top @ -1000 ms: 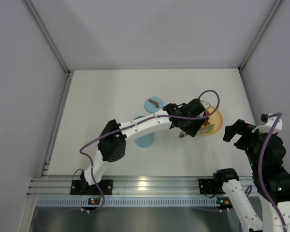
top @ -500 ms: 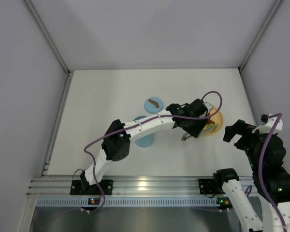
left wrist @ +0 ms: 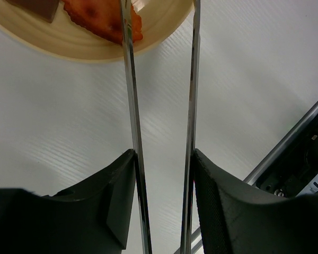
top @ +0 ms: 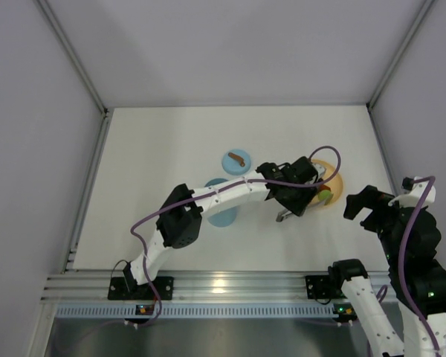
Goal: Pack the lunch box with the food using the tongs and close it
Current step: Pick up the fake food from the plate.
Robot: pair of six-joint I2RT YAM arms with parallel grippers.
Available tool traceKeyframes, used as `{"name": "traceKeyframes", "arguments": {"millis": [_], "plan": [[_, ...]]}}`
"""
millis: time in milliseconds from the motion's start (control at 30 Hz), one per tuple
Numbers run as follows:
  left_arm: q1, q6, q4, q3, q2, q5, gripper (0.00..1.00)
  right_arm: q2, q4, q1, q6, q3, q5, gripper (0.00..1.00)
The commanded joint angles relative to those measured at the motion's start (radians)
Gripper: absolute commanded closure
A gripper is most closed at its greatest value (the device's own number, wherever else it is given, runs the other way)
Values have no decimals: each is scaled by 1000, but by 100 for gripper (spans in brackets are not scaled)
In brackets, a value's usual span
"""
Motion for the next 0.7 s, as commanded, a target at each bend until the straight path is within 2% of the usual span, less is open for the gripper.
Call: {"name": "traceKeyframes", "arguments": {"millis": [0,433,667], "plan": [[-7,3,38,-2,-54,23,50,-7,-22,-12,-13,18,3,0],[-12,14,34,6,-45,32,52,-8,-22,-12,-11,15,3,1],[-12,12,29,43,-29,57,59,-5,-22,-12,-11,16,5,0]]}}
